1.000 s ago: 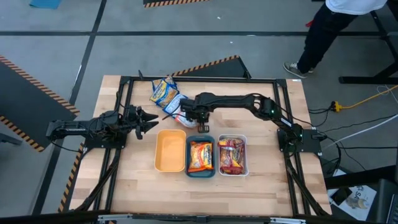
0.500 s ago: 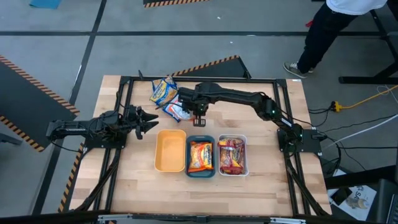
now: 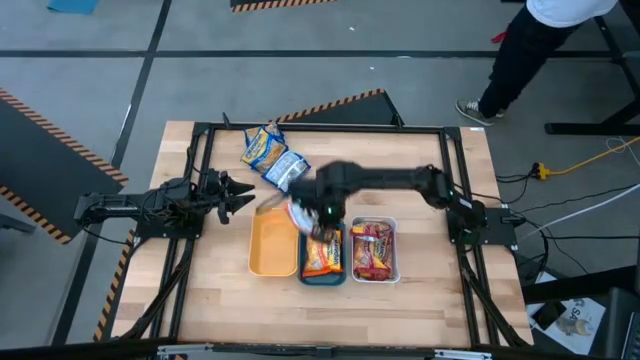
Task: Sort Maruchan noodles
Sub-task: Put the orange noodle pack into the blue bin
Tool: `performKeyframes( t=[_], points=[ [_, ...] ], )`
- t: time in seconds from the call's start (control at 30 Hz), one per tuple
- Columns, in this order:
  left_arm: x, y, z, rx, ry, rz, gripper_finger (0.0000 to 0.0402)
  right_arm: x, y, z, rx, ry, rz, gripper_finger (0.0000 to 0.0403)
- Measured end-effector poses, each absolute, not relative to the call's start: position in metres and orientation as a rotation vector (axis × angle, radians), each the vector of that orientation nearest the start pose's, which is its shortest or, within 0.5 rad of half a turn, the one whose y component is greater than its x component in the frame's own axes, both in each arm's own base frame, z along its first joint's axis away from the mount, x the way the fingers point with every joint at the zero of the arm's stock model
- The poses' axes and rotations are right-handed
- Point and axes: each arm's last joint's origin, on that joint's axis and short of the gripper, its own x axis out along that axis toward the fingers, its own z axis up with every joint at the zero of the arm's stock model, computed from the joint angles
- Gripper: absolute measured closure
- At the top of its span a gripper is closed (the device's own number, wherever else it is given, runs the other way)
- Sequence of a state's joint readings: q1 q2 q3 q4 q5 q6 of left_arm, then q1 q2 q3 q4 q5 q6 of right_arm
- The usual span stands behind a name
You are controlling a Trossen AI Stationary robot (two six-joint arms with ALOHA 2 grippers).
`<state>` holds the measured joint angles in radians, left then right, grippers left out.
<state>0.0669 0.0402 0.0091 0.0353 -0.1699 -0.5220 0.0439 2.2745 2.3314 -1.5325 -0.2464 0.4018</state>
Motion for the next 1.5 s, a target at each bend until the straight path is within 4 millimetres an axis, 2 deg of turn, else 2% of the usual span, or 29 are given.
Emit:
performKeyframes(
  t=[0.2, 0.3, 0.37, 0.53, 0.8, 1.1, 1.2, 1.5],
  points=[
    [0.099, 0.011, 0.167, -0.520, -0.065, 0.227, 0.0189, 0.430, 0.096, 0.283, 0.470, 1.546, -0.082, 0.0403],
    [0.099, 0.011, 0.167, -0.520, -0.065, 0.227, 0.0189, 0.425, 0.119, 0.283, 0.461, 1.545, -0.118, 0.0403],
    [0.099, 0.011, 0.167, -0.520, -0.065, 0.227, 0.0189, 0.424, 0.127, 0.281, 0.466, 1.526, -0.150, 0.0403],
    [0.099, 0.011, 0.167, -0.532, -0.066, 0.226, 0.0189, 0.426, 0.132, 0.271, 0.520, 1.496, -0.267, 0.0394],
    [0.099, 0.011, 0.167, -0.540, -0.067, 0.226, 0.0189, 0.422, 0.131, 0.244, 0.551, 1.555, -0.415, 0.0388],
    [0.099, 0.011, 0.167, -0.540, -0.067, 0.226, 0.0189, 0.426, 0.134, 0.234, 0.600, 1.562, -0.366, 0.0378],
    [0.099, 0.011, 0.167, -0.540, -0.067, 0.226, 0.0189, 0.427, 0.134, 0.234, 0.603, 1.547, -0.354, 0.0352],
    [0.099, 0.011, 0.167, -0.540, -0.067, 0.226, 0.0189, 0.436, 0.137, 0.237, 0.593, 1.471, -0.256, 0.0230]
  ],
)
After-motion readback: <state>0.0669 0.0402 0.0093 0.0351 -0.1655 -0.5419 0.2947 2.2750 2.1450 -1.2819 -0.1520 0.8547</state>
